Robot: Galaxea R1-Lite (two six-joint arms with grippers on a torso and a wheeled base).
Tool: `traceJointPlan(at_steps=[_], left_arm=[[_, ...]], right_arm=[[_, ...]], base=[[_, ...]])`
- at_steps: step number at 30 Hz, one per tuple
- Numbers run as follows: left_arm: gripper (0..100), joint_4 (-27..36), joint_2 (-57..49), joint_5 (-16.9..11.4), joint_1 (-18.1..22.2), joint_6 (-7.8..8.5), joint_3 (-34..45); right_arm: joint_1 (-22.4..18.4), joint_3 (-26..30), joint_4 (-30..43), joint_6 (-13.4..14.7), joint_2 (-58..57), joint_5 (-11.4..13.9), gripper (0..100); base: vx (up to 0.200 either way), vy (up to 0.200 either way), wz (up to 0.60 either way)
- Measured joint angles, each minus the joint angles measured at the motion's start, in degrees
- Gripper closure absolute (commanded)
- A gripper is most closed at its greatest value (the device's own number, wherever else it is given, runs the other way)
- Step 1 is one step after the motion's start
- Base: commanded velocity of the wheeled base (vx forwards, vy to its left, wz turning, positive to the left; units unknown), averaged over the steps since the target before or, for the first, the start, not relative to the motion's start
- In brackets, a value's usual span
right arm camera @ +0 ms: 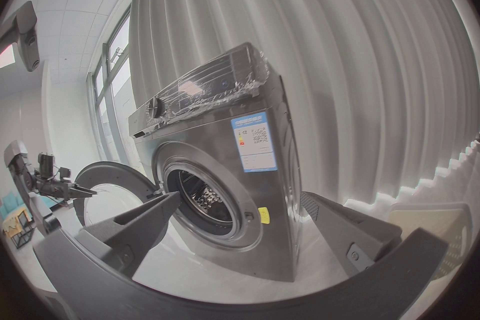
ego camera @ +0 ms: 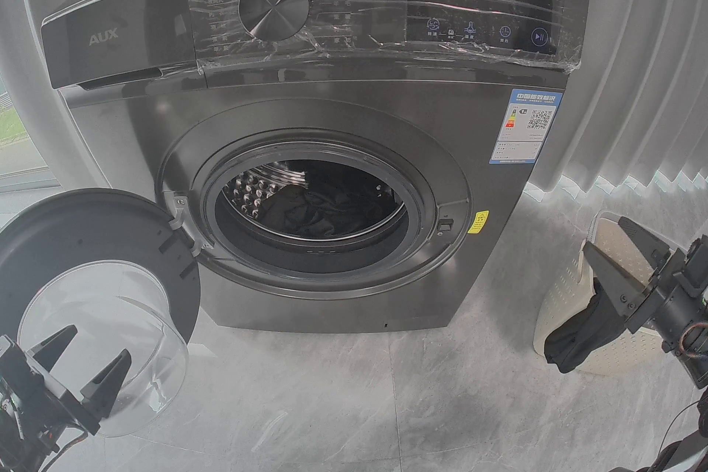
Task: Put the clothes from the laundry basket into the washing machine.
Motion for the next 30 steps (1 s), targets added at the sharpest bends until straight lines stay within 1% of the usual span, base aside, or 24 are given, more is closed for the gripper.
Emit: traceJointPlan(at_steps=[2, 4, 8, 11, 14, 18, 22, 25, 26, 27, 30], left_arm=[[0, 5.3, -4.1, 0.0, 1.4, 0.33, -0.7], [0, 9.3, -7.7, -0.1, 2.7, 0.68, -1.5], [0, 13.9, -13.8, -0.2, 4.9, 1.17, -2.4], [0, 15.8, -17.3, -0.3, 6.5, 1.41, -2.7], [0, 16.7, -19.8, -0.6, 8.2, 1.52, -2.9], [0, 17.1, -22.7, -2.0, 10.6, 1.65, -2.8], [0, 17.3, -24.9, -3.0, 12.3, 1.76, -2.0], [0, 17.5, -26.6, -3.3, 13.3, 2.13, -0.9], [0, 17.7, -27.1, -3.4, 13.6, 2.41, -0.5], [0, 17.9, -27.7, -3.5, 13.8, 3.06, -0.1], [0, 18.4, -29.7, -3.6, 14.4, 6.22, 0.8]], right_arm=[[-1.5, 0.2, 1.6, -0.6, -2.1, 0.2, 0], [-2.7, 0.3, 3.7, -1.3, -4.4, 0.4, 0], [-4.4, 0.4, 9.5, -3.4, -9.8, 0.9, 0], [-5.6, 0.4, 12.7, -4.7, -14.1, 1.8, 0], [-8.2, 0.4, 15.1, -5.7, -18.1, 2.8, 0], [-11.1, 0.4, 19.5, -6.4, -23.4, 3.9, 0], [-12.7, 0.4, 24.2, -7.0, -28.2, 4.4, 0], [-13.4, 0.4, 28.4, -7.3, -32.2, 4.6, 0], [-13.6, 0.4, 29.5, -7.4, -33.4, 4.6, 0], [-13.9, 0.4, 30.3, -7.4, -34.6, 4.6, 0], [-15.0, 0.4, 32.0, -7.5, -37.9, 4.8, 0]], base=[[0.000, 0.000, 0.00], [0.000, 0.000, 0.00], [0.000, 0.000, 0.00], [0.000, 0.000, 0.00], [0.000, 0.000, 0.00], [0.000, 0.000, 0.00], [0.000, 0.000, 0.00], [0.000, 0.000, 0.00], [0.000, 0.000, 0.00], [0.000, 0.000, 0.00], [0.000, 0.000, 0.00]])
